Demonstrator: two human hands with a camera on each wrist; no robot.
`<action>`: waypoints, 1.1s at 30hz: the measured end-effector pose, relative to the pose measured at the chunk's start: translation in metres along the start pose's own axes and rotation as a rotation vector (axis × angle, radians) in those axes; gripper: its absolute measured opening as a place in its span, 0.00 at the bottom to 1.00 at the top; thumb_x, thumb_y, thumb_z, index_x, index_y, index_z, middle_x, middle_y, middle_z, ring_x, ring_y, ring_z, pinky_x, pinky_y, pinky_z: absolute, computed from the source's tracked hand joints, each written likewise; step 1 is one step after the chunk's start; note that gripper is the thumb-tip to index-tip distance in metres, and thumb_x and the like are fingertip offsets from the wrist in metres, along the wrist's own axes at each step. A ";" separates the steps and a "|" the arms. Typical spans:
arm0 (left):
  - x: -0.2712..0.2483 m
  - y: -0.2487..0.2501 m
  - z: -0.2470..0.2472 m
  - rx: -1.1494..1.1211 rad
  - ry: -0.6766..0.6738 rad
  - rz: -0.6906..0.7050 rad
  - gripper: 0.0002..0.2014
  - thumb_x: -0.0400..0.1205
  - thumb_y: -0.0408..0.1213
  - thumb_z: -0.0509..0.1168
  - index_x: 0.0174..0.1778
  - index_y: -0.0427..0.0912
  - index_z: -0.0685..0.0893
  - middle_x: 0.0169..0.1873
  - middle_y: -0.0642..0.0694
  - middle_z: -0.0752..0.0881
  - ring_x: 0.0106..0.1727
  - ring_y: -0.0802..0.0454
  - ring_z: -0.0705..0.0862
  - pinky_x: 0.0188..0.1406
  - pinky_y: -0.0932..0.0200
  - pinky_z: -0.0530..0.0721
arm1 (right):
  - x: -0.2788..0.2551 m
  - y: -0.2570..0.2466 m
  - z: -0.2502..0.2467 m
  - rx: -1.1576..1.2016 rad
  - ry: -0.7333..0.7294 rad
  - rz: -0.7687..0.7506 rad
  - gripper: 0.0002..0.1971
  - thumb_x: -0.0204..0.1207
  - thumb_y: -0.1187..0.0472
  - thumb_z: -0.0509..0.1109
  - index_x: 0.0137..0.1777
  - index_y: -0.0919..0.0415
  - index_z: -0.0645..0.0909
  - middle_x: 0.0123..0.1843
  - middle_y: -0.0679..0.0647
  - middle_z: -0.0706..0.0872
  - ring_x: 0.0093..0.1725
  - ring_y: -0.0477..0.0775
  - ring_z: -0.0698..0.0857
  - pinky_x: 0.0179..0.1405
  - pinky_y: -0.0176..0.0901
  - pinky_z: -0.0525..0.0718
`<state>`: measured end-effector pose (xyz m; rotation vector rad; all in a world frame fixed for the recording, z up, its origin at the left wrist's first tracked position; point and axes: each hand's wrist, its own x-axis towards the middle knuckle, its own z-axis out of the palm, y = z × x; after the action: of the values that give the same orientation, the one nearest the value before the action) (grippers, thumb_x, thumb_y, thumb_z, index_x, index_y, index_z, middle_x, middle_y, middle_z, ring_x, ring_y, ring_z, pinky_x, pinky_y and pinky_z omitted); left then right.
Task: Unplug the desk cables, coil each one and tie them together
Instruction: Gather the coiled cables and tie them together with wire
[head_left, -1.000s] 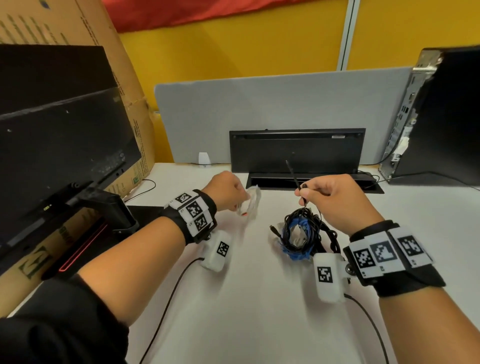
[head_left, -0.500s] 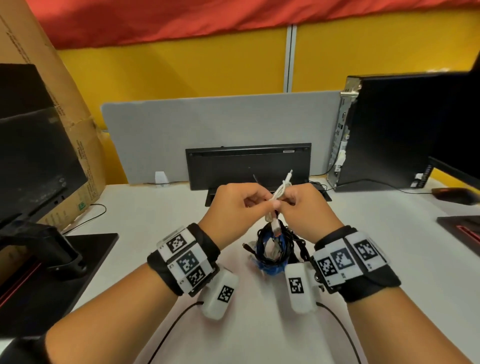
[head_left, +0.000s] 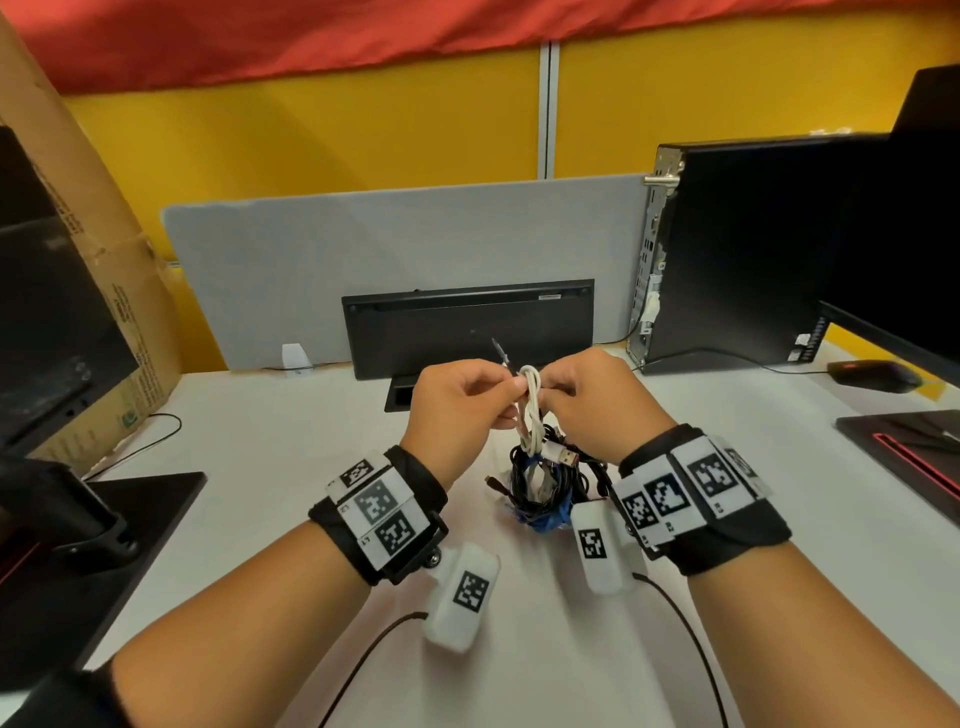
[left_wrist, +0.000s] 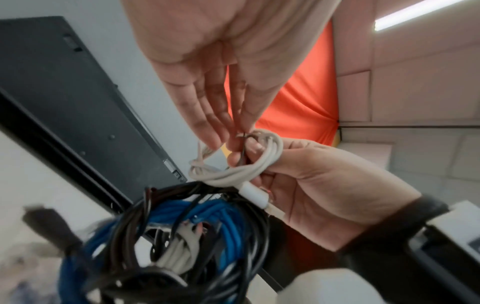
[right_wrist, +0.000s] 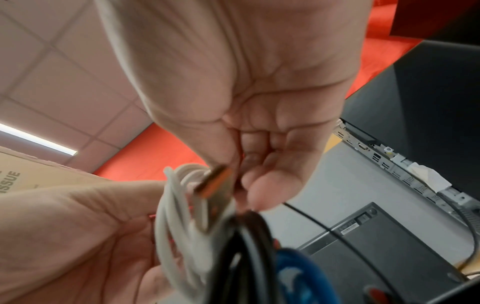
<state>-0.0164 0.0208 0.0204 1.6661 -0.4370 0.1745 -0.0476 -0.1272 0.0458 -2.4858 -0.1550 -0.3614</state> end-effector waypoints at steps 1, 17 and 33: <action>0.001 0.000 0.000 0.039 0.021 0.035 0.05 0.79 0.31 0.72 0.40 0.33 0.90 0.30 0.44 0.89 0.31 0.53 0.88 0.36 0.58 0.90 | 0.000 0.002 -0.001 0.000 0.002 0.011 0.12 0.80 0.62 0.68 0.37 0.63 0.86 0.30 0.50 0.83 0.29 0.48 0.79 0.28 0.36 0.72; 0.008 -0.014 -0.012 -0.291 -0.038 -0.152 0.05 0.80 0.29 0.69 0.44 0.32 0.89 0.32 0.40 0.86 0.35 0.50 0.86 0.43 0.56 0.88 | 0.003 0.039 0.001 0.821 0.226 0.096 0.03 0.77 0.68 0.71 0.47 0.62 0.86 0.39 0.56 0.93 0.26 0.45 0.82 0.31 0.35 0.83; 0.010 -0.011 -0.002 -0.319 -0.157 -0.271 0.06 0.77 0.31 0.72 0.40 0.30 0.88 0.26 0.45 0.75 0.26 0.53 0.71 0.30 0.60 0.73 | -0.002 0.044 0.017 1.118 0.184 0.015 0.09 0.65 0.59 0.77 0.46 0.56 0.91 0.42 0.58 0.91 0.42 0.62 0.79 0.38 0.39 0.82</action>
<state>-0.0031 0.0222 0.0136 1.4109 -0.3322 -0.2178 -0.0377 -0.1522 0.0071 -1.3453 -0.1917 -0.3569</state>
